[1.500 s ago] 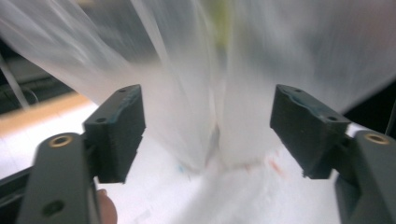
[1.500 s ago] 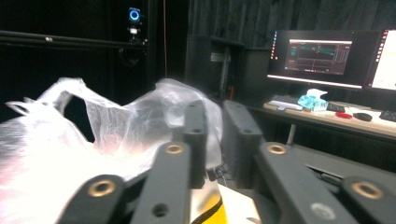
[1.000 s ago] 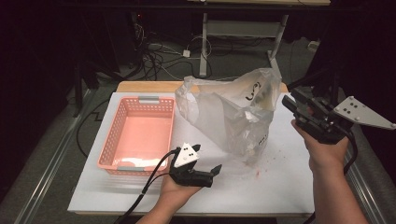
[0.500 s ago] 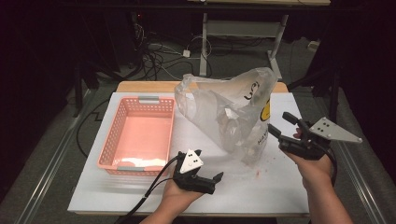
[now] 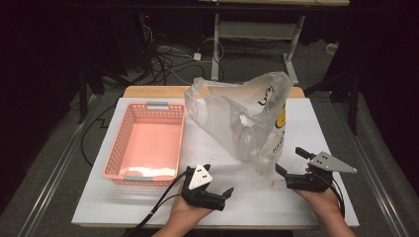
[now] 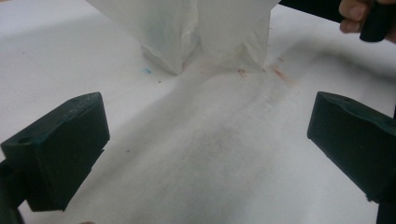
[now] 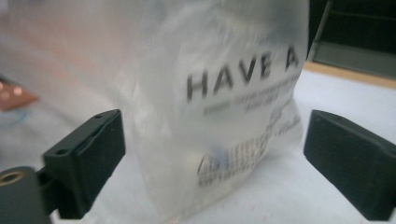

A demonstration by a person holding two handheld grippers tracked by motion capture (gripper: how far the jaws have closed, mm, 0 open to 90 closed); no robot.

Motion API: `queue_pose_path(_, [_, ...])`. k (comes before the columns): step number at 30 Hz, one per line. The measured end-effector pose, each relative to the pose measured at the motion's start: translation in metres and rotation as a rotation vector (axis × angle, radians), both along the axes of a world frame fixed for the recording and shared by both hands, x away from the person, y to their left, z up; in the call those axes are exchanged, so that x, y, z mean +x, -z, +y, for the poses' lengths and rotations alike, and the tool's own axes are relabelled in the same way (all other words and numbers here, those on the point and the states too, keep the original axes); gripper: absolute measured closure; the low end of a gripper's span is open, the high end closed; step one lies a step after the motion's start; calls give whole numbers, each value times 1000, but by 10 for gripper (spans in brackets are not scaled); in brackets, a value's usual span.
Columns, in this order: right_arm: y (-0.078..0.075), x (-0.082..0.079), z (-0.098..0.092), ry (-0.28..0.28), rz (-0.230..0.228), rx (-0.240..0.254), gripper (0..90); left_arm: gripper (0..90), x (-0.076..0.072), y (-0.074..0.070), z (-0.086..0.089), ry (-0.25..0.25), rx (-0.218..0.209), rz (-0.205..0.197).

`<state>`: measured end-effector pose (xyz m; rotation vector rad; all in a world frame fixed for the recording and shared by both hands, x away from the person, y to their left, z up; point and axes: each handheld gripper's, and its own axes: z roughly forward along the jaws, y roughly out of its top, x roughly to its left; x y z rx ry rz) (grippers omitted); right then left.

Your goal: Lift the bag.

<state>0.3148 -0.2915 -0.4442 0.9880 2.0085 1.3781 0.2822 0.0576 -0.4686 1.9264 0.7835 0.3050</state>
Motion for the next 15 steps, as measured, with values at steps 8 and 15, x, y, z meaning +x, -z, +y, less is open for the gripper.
queue_pose_path(8, [18,-15,-3,-3,17,9,0,0,-1,11,4,-20,17,8])
queue_pose_path(15, [19,-14,-4,-5,13,16,0,0,-2,12,4,-35,22,-1])
